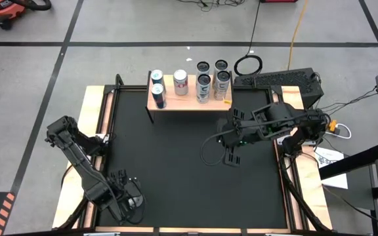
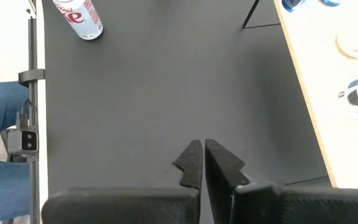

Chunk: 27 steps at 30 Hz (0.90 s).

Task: Place canned beverage on shelf
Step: Put the red silver soda can on the shelf aligned with the other red silver soda can

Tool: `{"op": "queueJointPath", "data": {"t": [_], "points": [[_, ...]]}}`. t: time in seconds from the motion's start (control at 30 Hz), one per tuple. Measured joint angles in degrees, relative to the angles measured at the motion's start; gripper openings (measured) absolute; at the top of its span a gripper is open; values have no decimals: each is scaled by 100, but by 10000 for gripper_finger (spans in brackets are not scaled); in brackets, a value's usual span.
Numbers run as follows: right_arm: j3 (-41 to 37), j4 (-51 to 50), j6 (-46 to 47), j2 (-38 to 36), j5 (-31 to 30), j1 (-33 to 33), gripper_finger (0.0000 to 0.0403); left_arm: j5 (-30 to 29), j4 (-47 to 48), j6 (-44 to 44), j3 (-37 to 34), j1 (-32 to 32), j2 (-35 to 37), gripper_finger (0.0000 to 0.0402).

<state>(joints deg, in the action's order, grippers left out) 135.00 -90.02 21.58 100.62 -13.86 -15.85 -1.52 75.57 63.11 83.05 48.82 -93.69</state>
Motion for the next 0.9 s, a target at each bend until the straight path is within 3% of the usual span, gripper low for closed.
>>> {"op": "queueJointPath", "data": {"t": [0.17, 0.9], "points": [[0, 3, -22, 0, -285, -122, 0, -61, -151, -46, 0, -2, 0, 393], [0, 0, -73, 2, -281, -265, 0, -197, 28, -48, 0, -4, -379, 393]]}}
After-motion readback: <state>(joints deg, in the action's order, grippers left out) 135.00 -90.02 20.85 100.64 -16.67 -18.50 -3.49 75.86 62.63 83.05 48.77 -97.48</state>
